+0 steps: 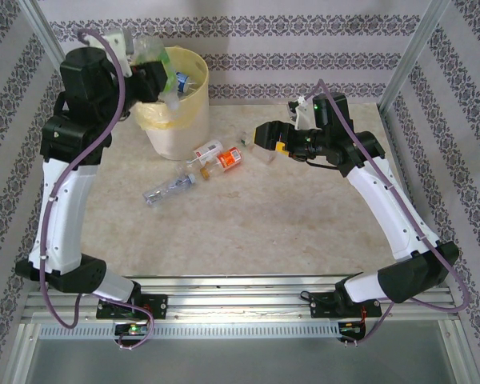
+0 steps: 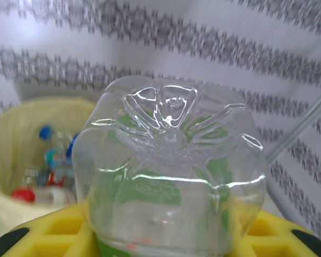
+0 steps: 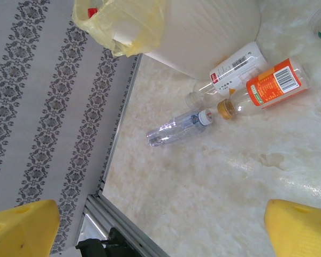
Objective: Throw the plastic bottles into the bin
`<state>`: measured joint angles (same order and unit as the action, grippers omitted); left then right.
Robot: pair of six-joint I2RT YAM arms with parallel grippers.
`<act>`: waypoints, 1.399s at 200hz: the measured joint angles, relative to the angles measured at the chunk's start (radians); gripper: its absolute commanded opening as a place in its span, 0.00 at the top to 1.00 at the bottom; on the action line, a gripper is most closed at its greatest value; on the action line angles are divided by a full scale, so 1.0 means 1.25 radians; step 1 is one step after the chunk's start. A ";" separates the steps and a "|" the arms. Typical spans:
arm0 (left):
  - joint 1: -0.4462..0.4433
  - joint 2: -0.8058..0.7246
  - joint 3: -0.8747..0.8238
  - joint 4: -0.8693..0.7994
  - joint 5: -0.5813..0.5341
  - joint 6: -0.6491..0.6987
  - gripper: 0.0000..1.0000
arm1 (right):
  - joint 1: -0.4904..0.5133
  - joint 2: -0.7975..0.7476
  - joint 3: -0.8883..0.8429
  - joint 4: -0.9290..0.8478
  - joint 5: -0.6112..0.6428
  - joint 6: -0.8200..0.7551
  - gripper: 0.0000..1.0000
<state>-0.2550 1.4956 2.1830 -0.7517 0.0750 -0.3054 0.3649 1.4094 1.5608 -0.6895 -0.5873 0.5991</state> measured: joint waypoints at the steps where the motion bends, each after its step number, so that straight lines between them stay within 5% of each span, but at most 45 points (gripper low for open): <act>1: 0.000 0.002 0.004 0.005 -0.002 0.003 0.72 | -0.001 0.000 0.000 0.000 0.000 0.000 0.02; 81: 0.000 0.015 0.043 0.427 -0.071 0.162 0.73 | -0.024 0.033 0.003 0.002 -0.011 0.000 0.02; 144: 0.028 0.026 -0.055 0.536 -0.076 0.180 0.72 | -0.029 0.126 0.065 0.003 -0.034 -0.003 0.02; 159: 0.060 0.037 -0.131 0.544 -0.072 0.154 0.56 | -0.034 0.144 0.075 0.002 -0.034 -0.011 0.02; 172: 0.089 0.064 -0.193 0.542 -0.060 0.122 0.14 | -0.042 0.166 0.086 -0.008 -0.027 -0.025 0.02; 179: 0.100 0.082 -0.215 0.537 -0.051 0.104 0.01 | -0.045 0.181 0.094 -0.016 -0.020 -0.034 0.02; 220: 0.133 0.210 -0.233 0.374 0.019 0.025 0.00 | -0.060 0.301 0.153 -0.107 0.076 -0.132 0.02; 280: 0.131 0.130 -0.117 0.248 0.103 -0.012 0.00 | -0.060 0.433 0.207 -0.204 0.214 -0.289 0.02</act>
<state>-0.0910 1.6577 2.0369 -0.4419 0.2031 -0.3199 0.2897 1.9507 1.8198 -0.9451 -0.3202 0.2379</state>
